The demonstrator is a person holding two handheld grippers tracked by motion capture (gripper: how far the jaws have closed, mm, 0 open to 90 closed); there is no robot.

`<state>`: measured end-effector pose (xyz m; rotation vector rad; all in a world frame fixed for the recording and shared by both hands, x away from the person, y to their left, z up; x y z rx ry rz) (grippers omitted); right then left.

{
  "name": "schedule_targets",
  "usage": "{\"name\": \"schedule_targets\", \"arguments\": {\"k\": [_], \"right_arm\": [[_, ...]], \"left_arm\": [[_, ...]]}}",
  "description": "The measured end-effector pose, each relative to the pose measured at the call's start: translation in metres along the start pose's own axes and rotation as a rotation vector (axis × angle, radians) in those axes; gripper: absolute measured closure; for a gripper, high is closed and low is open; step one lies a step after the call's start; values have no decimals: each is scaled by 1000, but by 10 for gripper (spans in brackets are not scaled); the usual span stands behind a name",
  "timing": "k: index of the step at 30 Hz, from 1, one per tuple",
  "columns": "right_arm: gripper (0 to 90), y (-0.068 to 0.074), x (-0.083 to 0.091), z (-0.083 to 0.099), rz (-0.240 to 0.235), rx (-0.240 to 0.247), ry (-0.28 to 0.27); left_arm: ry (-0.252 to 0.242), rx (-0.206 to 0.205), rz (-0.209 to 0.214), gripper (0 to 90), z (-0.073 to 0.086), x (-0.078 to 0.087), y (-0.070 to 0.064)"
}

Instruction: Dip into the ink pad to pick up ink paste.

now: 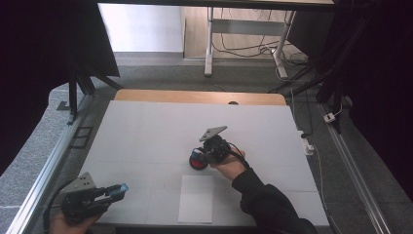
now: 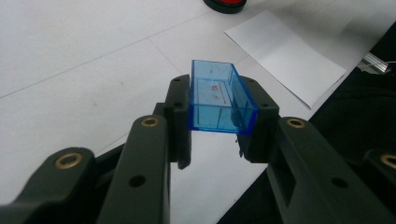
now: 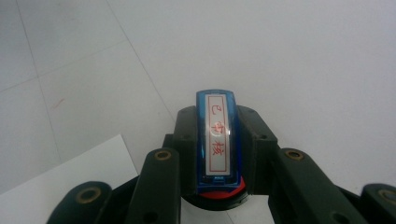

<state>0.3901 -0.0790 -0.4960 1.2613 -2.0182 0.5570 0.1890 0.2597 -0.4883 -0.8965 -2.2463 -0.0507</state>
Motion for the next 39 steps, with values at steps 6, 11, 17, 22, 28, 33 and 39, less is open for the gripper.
{"name": "schedule_targets", "arguments": {"k": [6,11,17,22,28,33,39], "right_arm": [[713,0,3,0,5,6,-8],[712,2,8,-2,-5,6,-31],[712,5,15,-3,-18,18,-50],[712,8,21,-4,-24,15,-69],[712,11,28,-3,-39,7,-90],[712,13,32,-2,-48,6,-97],[712,17,40,-3,-59,5,-118]], "left_arm": [[-2,3,1,677,0,0,0],[-4,3,2,676,0,1,0],[-4,1,3,676,0,1,0],[-4,1,3,676,0,1,0],[-7,-5,10,676,-1,1,-1],[-5,-7,9,676,-1,0,-1],[-6,-11,11,676,-1,0,-2]]}}
Point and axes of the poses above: each handheld gripper's, and its own axes: x roughly backward along the jaws, z roughly out of its underside, y roughly to its left, the point moved 2 cm from there along -x, roughly forward along the jaws, and after that the axes turned 1 degree about -z, right-handed, at the moved point
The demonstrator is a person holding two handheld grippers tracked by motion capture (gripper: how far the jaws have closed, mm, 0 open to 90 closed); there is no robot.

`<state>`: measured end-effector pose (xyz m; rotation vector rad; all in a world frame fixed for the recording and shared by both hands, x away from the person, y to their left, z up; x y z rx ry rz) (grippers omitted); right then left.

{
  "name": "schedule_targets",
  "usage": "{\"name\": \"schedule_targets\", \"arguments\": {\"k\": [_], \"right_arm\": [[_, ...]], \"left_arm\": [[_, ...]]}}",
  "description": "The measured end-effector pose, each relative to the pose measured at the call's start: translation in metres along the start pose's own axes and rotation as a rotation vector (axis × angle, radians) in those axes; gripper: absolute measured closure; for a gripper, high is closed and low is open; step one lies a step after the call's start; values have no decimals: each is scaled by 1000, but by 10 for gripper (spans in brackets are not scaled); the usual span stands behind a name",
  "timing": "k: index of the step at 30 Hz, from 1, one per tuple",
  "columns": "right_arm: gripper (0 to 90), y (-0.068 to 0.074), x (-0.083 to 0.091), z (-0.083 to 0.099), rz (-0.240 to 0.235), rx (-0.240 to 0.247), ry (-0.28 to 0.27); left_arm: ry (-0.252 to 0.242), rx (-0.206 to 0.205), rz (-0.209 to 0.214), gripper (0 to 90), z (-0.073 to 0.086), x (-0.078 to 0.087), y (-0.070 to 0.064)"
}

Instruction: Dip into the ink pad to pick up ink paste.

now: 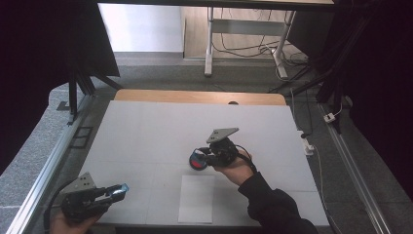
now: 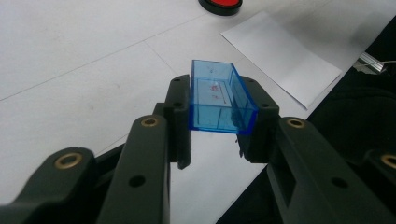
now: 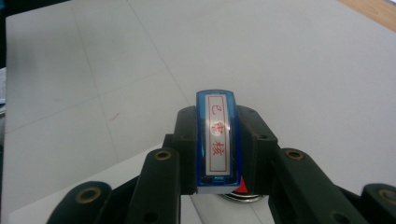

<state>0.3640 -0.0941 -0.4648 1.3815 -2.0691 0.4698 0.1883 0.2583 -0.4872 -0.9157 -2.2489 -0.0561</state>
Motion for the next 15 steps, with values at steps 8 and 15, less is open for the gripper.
{"name": "schedule_targets", "arguments": {"k": [8,15], "right_arm": [[712,5,9,1,-23,-7,-28],[712,8,19,3,-47,-24,-58]], "left_arm": [[-2,-3,5,676,0,0,0],[-1,-4,3,676,0,0,0]]}}
Point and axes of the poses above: each handheld gripper's, and its own axes: x roughly backward along the jaws, z roughly out of its underside, y roughly to its left, the point moved 2 cm from there along -x, roughly forward along the jaws, and after that the axes turned 1 degree about -z, right-handed, at the moved point
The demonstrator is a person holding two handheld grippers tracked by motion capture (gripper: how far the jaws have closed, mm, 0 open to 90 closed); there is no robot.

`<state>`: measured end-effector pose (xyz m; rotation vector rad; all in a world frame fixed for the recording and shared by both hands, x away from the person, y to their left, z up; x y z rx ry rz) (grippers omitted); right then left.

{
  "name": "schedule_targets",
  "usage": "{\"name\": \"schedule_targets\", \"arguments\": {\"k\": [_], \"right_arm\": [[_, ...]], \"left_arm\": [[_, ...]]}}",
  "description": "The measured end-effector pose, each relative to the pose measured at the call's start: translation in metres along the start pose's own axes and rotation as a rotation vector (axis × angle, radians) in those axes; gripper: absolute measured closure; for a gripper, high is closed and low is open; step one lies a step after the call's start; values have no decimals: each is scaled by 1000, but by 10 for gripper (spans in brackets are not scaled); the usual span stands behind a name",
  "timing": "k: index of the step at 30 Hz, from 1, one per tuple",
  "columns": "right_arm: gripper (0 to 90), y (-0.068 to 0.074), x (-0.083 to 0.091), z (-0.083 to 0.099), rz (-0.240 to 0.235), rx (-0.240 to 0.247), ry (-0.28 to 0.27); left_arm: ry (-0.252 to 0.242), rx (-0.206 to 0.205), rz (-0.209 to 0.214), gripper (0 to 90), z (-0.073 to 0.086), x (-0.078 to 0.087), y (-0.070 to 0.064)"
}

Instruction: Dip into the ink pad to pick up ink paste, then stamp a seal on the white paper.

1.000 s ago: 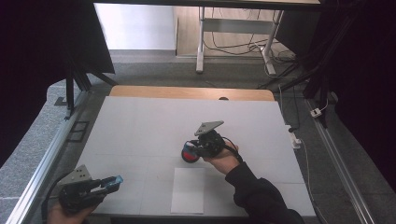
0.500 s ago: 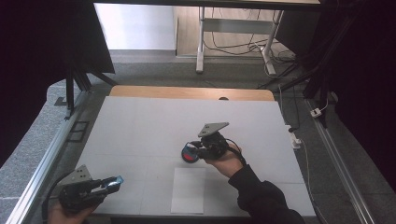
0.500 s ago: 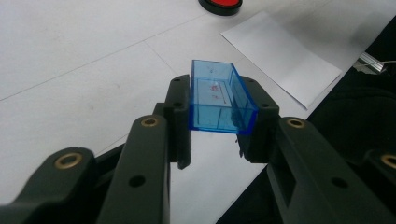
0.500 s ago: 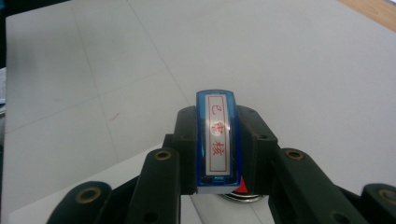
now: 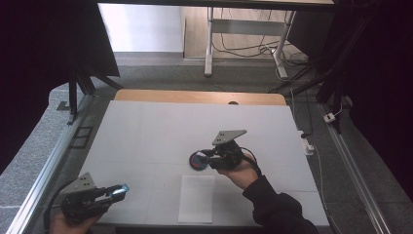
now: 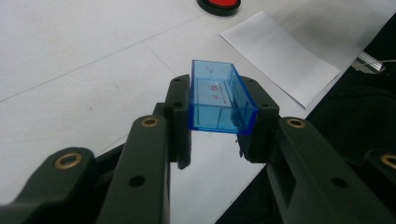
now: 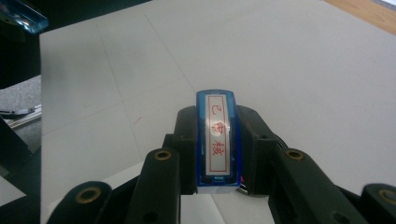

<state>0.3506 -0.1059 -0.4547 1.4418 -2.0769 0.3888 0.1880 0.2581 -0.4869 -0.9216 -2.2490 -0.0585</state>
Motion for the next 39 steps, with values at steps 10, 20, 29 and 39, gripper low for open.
{"name": "schedule_targets", "arguments": {"k": [10,20,29,39], "right_arm": [[712,9,12,4,-12,1,-19],[712,20,20,8,-27,11,-21],[712,29,23,11,-41,21,-17],[712,37,24,15,-50,28,-9]], "left_arm": [[-1,-2,0,676,0,0,0],[0,-2,2,676,0,0,0],[0,-3,1,676,0,0,0],[2,-4,3,676,0,0,0]]}}
Point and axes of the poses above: each handheld gripper's, and its own axes: x roughly backward along the jaws, z roughly out of its underside, y roughly to its left, the point moved 2 cm from there along -x, roughly forward along the jaws, and after that the axes turned 1 degree about -z, right-handed, at the moved point
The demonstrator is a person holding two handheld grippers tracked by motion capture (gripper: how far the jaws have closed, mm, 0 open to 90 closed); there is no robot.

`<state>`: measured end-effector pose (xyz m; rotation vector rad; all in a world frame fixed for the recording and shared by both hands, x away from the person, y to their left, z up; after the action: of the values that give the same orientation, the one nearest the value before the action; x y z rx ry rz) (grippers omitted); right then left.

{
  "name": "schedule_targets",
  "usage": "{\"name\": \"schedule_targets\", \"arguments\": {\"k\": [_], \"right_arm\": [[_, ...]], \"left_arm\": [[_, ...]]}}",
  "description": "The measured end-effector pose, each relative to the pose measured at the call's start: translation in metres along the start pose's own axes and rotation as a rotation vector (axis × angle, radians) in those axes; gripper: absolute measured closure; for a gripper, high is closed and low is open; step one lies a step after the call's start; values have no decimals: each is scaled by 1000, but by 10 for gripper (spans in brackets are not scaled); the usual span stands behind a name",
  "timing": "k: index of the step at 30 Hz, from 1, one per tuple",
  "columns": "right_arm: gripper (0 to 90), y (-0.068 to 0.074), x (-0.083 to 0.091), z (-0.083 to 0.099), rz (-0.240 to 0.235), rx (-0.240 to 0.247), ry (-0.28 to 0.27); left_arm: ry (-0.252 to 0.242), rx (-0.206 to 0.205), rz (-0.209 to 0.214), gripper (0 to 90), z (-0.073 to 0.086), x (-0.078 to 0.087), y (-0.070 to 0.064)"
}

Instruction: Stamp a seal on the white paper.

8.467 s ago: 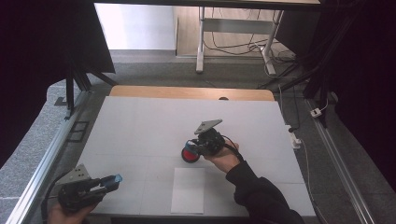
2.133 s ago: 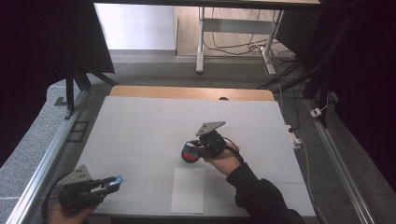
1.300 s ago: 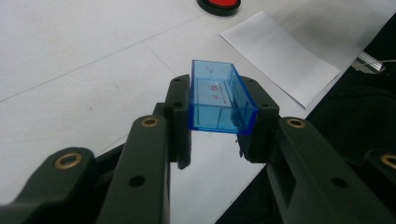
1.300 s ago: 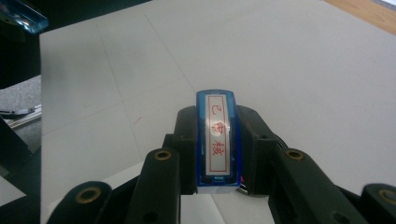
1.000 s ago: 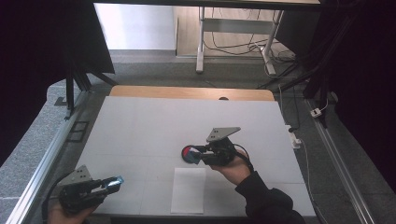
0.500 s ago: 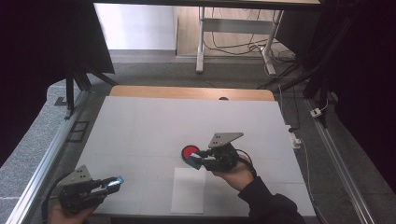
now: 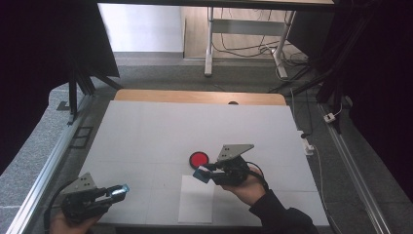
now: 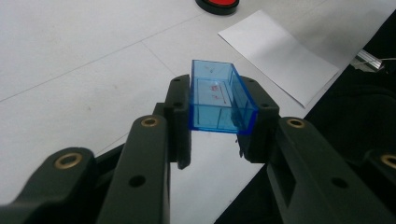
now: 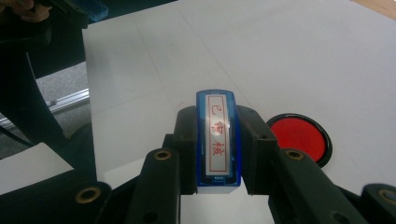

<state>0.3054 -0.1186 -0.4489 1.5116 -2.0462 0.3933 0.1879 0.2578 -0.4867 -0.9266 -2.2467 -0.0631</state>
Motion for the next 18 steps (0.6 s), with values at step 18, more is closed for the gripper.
{"name": "schedule_targets", "arguments": {"k": [18], "right_arm": [[712,15,-9,10,-25,33,51]], "left_arm": [[-1,-2,1,676,0,0,0]]}}
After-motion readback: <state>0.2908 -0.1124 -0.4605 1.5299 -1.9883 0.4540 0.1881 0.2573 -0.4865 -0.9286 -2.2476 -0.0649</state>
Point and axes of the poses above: each handheld gripper's, and its own axes: x roughly backward along the jaws, z roughly out of its underside, y roughly to its left, the point moved 2 cm from there along -x, roughly forward along the jaws, and after that the axes turned 1 degree about -z, right-handed, at the moved point
